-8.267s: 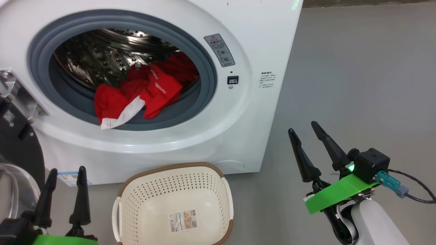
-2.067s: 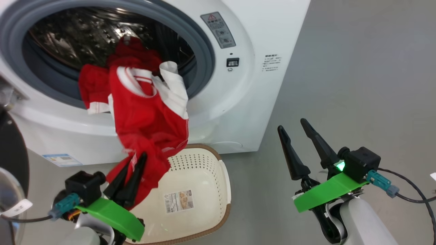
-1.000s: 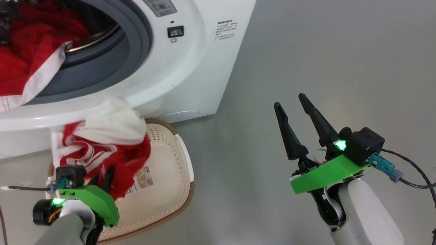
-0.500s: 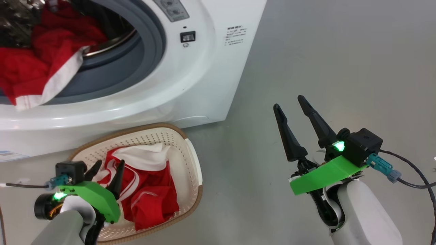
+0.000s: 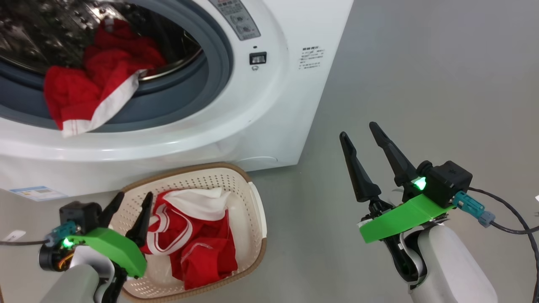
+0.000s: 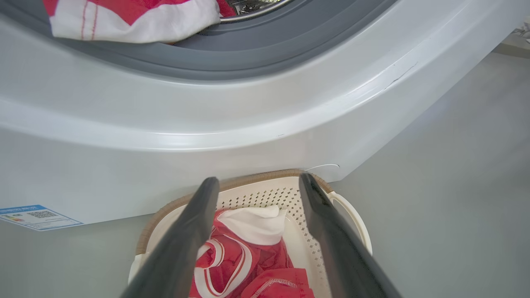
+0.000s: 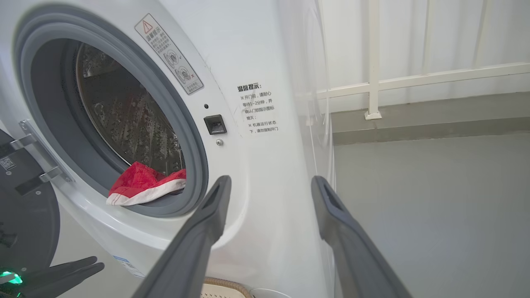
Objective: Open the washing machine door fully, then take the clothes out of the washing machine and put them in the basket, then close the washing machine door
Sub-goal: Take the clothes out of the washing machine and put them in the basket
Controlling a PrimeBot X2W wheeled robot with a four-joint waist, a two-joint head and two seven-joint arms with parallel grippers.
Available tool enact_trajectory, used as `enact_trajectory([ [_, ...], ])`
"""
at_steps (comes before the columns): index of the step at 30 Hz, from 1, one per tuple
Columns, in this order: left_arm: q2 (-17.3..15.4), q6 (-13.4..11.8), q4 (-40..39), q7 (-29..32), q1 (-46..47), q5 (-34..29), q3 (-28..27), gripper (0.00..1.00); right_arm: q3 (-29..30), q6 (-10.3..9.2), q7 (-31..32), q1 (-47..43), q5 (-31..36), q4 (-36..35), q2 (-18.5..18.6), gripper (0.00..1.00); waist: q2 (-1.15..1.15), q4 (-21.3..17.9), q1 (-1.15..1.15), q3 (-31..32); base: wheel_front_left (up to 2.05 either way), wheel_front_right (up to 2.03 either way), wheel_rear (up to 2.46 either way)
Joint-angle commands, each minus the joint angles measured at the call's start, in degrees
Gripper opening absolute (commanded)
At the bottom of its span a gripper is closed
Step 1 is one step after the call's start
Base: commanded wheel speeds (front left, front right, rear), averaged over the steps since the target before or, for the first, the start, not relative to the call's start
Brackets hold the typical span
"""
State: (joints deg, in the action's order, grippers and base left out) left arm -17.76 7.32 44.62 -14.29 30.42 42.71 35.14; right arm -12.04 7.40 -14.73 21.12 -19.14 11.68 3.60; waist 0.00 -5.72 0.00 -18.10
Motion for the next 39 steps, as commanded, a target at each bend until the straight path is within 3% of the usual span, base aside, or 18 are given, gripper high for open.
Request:
enact_trajectory([
  [1, -2.3, 0.2, -1.4, -0.7, -0.6, -0.8, -2.7, 1.00, -0.9, 0.09, -0.3, -0.9, 0.2, -1.2, -0.7, 1.00, 0.00, 0.9, 0.00, 1.2, 0.00, 0.00, 0.00],
  [15, -1.5, 0.0, -15.2, -0.7, -9.2, -7.6, -13.4, 1.00, -0.3, 0.09, -0.3, -2.9, -0.8, -0.2, 0.2, 1.00, 0.00, 4.1, 0.00, 6.3, 0.00, 0.00, 0.00],
  [23, -1.3, -1.7, -23.6, -0.7, -13.6, -10.7, -17.2, 1.00, -0.2, 0.09, -0.3, -3.7, -1.3, -0.1, 0.6, 1.00, 0.00, 5.0, 0.00, 8.1, 0.00, 0.00, 0.00],
  [29, -2.0, -4.3, -31.3, -0.7, -17.5, -14.1, -20.0, 1.00, 0.2, 0.09, -0.3, -4.4, -1.4, -0.4, 1.0, 1.00, 0.00, 5.3, 0.00, 9.1, 0.00, 0.00, 0.00],
  [39, -2.4, -7.1, -40.4, -0.7, -22.4, -15.3, -22.9, 1.00, 0.8, 0.09, -0.3, -4.8, -1.1, -0.9, 1.8, 1.00, 0.00, 5.3, 0.00, 9.9, 0.00, 0.00, 0.00],
])
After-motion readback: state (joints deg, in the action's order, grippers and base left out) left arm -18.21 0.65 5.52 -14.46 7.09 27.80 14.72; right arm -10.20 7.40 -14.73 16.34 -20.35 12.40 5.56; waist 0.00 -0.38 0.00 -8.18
